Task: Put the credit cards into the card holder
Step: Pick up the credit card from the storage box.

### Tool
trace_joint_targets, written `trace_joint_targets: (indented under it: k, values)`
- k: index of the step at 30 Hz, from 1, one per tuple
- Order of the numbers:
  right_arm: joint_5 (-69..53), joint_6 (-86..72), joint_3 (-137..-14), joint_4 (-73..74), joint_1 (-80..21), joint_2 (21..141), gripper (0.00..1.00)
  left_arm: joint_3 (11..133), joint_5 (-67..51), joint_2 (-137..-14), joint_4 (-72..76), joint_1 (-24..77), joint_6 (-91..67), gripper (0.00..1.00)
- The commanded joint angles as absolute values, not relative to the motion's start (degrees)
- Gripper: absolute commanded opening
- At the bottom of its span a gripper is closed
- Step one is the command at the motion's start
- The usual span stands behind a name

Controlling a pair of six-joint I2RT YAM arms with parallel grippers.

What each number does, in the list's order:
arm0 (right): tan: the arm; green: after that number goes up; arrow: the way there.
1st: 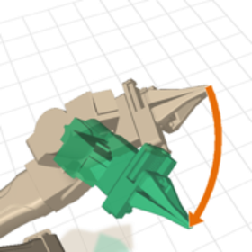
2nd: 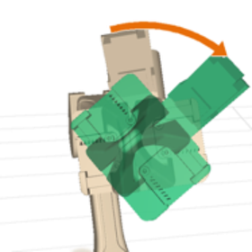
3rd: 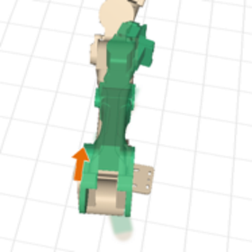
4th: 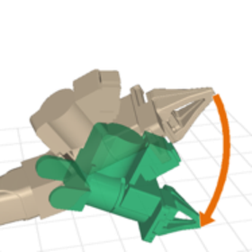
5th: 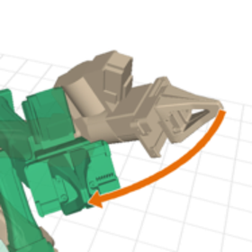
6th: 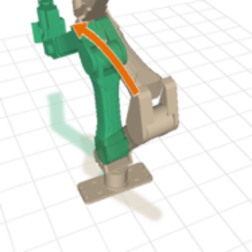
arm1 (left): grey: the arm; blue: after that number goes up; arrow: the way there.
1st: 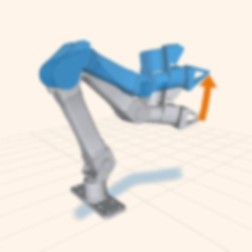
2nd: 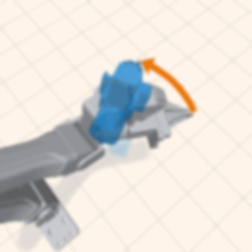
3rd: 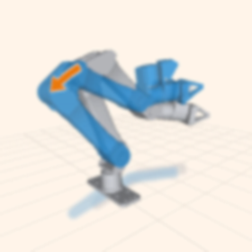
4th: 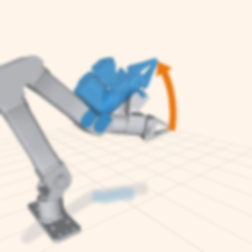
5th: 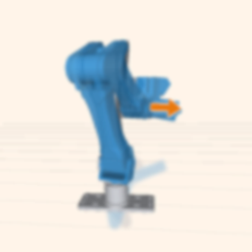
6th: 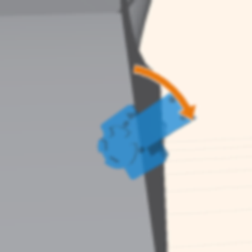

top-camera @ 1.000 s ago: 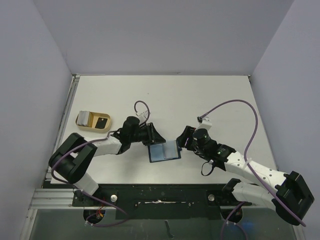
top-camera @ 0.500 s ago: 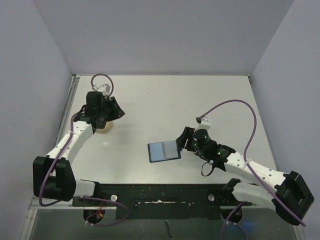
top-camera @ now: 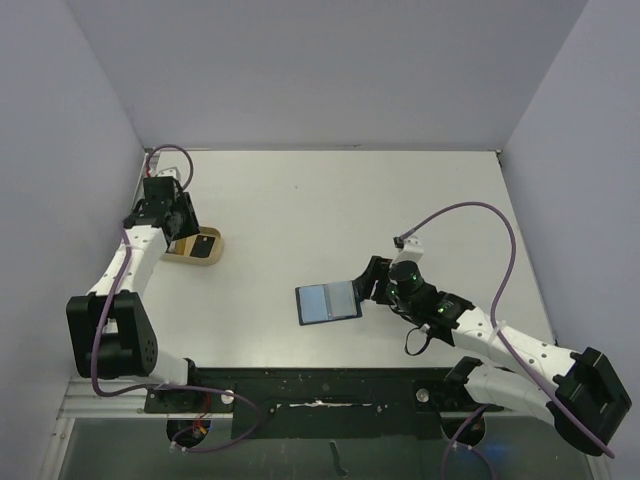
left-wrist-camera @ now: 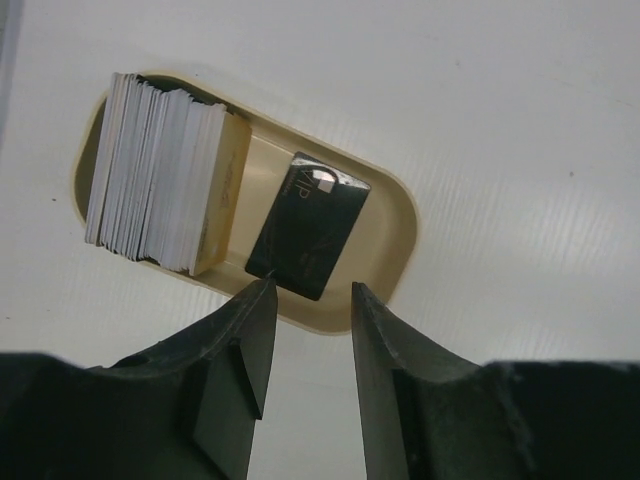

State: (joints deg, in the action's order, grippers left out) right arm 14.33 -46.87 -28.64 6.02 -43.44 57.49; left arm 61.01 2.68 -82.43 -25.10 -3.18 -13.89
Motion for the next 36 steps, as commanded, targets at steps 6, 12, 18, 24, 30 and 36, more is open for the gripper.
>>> trace_joint_targets:
  k: [6,12,18,24,30,36]
  values:
    - [14.3,-45.6,-28.3,2.1,-42.8,55.9,0.59,69.4,17.2,-88.3,-26.2,-4.9,-7.5,0.36]
    - [14.1,-45.1,-28.7,2.0,-42.7,56.4,0.6,70.7,18.1,-91.5,-25.7,-5.0,-4.1,0.36]
    - [14.1,-45.4,-28.5,1.9,-42.7,56.8,0.6,69.8,16.8,-93.2,-24.9,-5.0,-3.2,0.37]
    - [14.0,-45.0,-28.7,2.0,-42.6,57.0,0.6,70.4,15.9,-96.5,-26.0,-5.0,-3.3,0.39]
    - [14.0,-45.1,-28.7,2.2,-42.5,56.7,0.6,71.6,18.3,-99.1,-27.5,-5.0,-3.0,0.39]
    - [13.7,-45.0,-28.7,2.2,-42.3,56.7,0.6,71.6,20.2,-99.3,-27.7,-5.0,-2.7,0.39]
